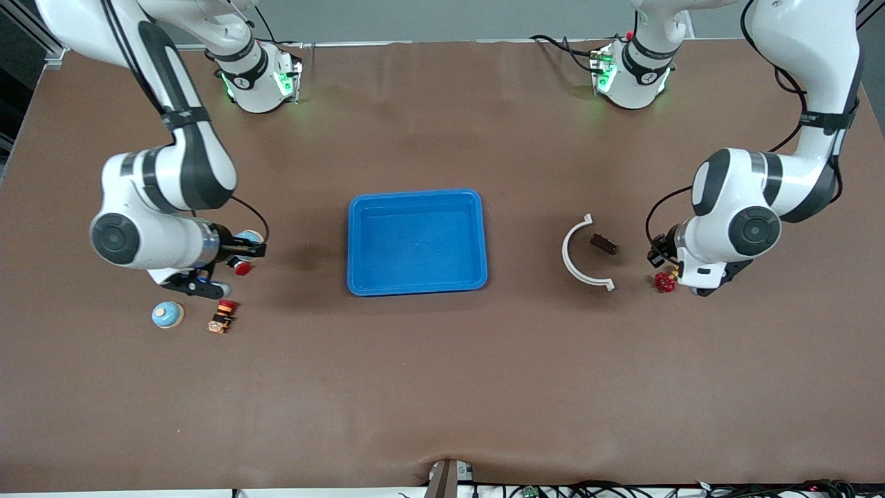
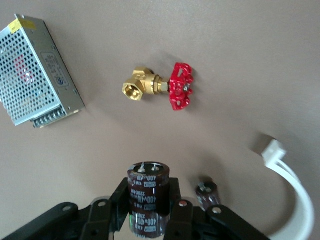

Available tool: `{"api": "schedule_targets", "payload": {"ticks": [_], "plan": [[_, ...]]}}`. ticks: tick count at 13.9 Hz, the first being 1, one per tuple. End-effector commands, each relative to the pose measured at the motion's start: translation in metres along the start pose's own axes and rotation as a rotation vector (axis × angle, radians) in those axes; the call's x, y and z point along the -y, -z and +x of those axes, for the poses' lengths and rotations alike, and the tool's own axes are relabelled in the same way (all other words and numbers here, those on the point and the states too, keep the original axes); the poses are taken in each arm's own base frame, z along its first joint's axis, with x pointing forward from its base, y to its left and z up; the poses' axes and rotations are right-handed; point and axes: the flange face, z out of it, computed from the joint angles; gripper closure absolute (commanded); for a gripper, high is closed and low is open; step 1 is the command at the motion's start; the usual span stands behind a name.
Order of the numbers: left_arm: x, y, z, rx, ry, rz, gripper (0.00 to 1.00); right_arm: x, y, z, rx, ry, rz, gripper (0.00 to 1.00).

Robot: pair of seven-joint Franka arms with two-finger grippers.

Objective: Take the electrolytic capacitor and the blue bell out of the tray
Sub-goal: 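Lower the capacitor beside the first one while the right gripper carries the bell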

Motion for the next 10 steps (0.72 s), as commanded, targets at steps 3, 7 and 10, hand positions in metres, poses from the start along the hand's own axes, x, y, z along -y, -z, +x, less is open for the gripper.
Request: {"api": "schedule_targets", "payload": {"ticks": [3,7,10], "plan": [[0.006,-0.027,-0.008,-0.056,-0.064,0.024,1.00,-0.078,-0.029,-0.033,-0.060,0.081,0.017,1.00],[0.018,-0.053,-0.009,-0.108,-0.095,0.009,1.00,-0.166,-0.066,-0.041,-0.097,0.155,0.051,1.00],[0.021,-0.072,-0.015,-0.147,-0.130,-0.014,1.00,-0.203,-0.072,-0.051,-0.100,0.167,0.069,1.00]]}}
